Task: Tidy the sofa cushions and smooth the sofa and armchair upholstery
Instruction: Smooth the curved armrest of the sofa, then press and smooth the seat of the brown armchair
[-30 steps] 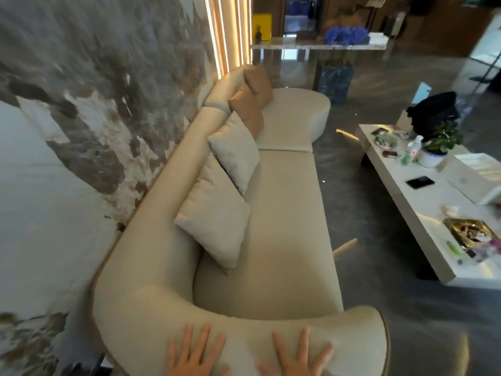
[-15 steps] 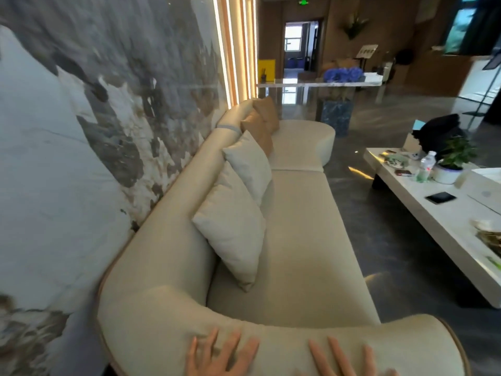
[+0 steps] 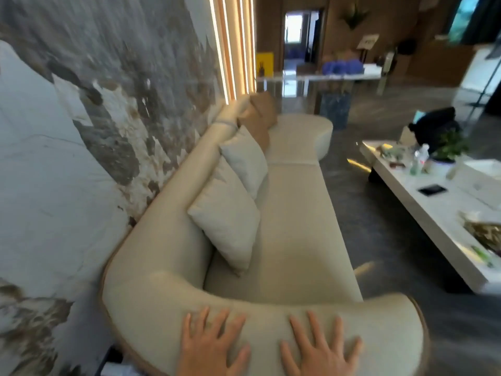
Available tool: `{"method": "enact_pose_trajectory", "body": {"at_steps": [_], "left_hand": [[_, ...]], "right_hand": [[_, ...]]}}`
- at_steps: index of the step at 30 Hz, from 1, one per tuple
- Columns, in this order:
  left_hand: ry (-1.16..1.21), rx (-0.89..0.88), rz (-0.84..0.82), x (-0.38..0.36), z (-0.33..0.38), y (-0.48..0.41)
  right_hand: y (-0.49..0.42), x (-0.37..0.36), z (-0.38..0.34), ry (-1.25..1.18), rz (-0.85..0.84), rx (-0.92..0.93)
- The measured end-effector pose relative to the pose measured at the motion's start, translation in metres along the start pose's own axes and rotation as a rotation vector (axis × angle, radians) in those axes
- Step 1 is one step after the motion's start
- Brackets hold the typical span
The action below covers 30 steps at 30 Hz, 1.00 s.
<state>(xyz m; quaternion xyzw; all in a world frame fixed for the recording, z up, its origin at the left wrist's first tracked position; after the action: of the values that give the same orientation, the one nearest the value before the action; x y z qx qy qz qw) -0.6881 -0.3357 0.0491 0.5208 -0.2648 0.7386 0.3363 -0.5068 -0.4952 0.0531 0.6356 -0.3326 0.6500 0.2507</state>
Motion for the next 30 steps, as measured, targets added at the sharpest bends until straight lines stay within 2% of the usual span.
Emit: {"method": "enact_pose_trajectory", "body": {"at_steps": [1, 2, 5, 7, 8, 11, 14, 19, 21, 23, 25, 28, 30], "left_hand": [[-0.014, 0.026, -0.096, 0.011, 0.012, 0.002], [-0.041, 0.007, -0.071, 0.019, 0.023, 0.004], [-0.137, 0.244, -0.33, 0.023, 0.04, -0.002], [-0.14, 0.244, -0.416, 0.023, 0.065, -0.006], [-0.127, 0.208, -0.45, 0.023, 0.077, -0.005], [-0.031, 0.111, -0.611, 0.031, 0.135, 0.024], [0.076, 0.08, -0.716, 0.025, 0.171, 0.051], [0.034, -0.304, -0.797, 0.039, 0.314, 0.193], [0.005, -0.458, -0.848, 0.048, 0.367, 0.256], [-0.008, -0.54, -0.846, 0.06, 0.411, 0.306], [-0.036, -0.512, -0.772, 0.07, 0.437, 0.334], [-0.102, -0.355, -0.678, 0.08, 0.446, 0.343], [-0.052, -0.275, -0.571, 0.091, 0.45, 0.337]], "right_hand": [[0.008, 0.003, -0.023, -0.001, -0.191, 0.039], [0.019, -0.003, -0.022, 0.006, -0.363, 0.066], [0.032, 0.02, 0.001, -0.019, -0.521, 0.12], [0.042, 0.046, 0.017, -0.04, -0.575, 0.151], [0.048, 0.06, 0.023, -0.107, -0.575, 0.144], [0.086, 0.114, 0.071, -0.277, -0.499, -0.073], [0.115, 0.154, 0.095, -0.284, -0.474, -0.113], [0.282, 0.254, 0.188, -0.159, -0.462, -0.265], [0.346, 0.296, 0.214, -0.189, -0.403, -0.316], [0.399, 0.338, 0.23, -0.185, -0.33, -0.386], [0.446, 0.364, 0.247, -0.161, -0.324, -0.463], [0.513, 0.381, 0.275, -0.119, -0.349, -0.578], [0.551, 0.384, 0.295, -0.068, -0.352, -0.675]]}}
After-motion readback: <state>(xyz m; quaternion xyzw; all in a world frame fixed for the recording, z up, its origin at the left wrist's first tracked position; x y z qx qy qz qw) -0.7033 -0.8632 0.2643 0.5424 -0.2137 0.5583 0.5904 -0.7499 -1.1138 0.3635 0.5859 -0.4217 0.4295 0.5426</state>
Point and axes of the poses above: each hand's wrist, its own y-axis away from the middle knuckle, its own x-axis out of the back of the hand, z = x × y, the point moved 5 cm from there along -y, towards the middle knuckle, and after that the axes turned 11 degrees about y, right-handed, at the moved point
